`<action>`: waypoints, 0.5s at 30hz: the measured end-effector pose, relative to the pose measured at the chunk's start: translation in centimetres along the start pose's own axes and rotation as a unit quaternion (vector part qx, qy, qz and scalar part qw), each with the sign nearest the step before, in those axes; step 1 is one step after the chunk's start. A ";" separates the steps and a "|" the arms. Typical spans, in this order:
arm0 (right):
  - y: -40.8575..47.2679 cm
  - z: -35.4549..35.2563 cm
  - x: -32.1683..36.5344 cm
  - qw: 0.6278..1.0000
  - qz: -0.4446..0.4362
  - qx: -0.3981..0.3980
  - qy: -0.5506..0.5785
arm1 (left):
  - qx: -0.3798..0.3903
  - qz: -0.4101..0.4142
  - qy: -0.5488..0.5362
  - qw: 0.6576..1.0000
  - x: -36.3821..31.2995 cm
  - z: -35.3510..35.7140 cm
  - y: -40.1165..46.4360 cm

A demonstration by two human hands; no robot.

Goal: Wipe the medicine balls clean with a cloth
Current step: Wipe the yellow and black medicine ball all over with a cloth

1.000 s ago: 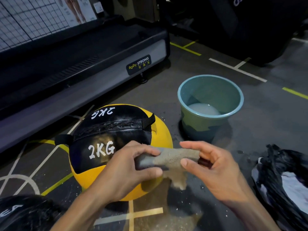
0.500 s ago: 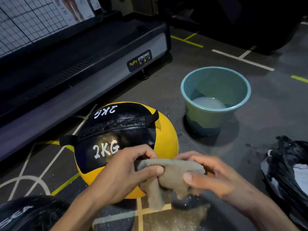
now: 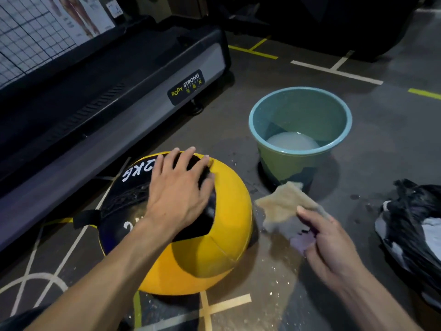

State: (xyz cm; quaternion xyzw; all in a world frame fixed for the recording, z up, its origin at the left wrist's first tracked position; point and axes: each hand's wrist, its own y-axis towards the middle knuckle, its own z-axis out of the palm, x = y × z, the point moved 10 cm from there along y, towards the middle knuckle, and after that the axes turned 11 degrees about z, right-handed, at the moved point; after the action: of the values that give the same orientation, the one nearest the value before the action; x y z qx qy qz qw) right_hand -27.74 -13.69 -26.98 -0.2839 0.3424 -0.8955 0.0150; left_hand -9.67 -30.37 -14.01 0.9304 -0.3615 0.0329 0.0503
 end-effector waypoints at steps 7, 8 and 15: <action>1.0 3.9 -6.4 0.947 -0.080 -0.030 -0.308 | -0.131 -0.048 -0.168 0.976 5.8 0.1 -3.1; 0.2 6.7 -8.0 0.920 -0.108 0.003 -0.376 | -0.139 -0.049 -0.197 0.969 6.2 0.1 -3.3; 4.4 11.5 -8.0 0.873 -0.176 -0.016 -0.455 | -0.141 -0.069 -0.294 0.943 6.1 -0.5 -7.8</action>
State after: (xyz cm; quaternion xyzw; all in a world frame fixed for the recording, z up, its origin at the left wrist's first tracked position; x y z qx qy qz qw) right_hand -15.87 -22.24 -26.78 -0.7155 0.2564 -0.6498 0.0071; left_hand 0.07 -28.72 -13.46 0.9049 -0.2956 -0.2970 0.0751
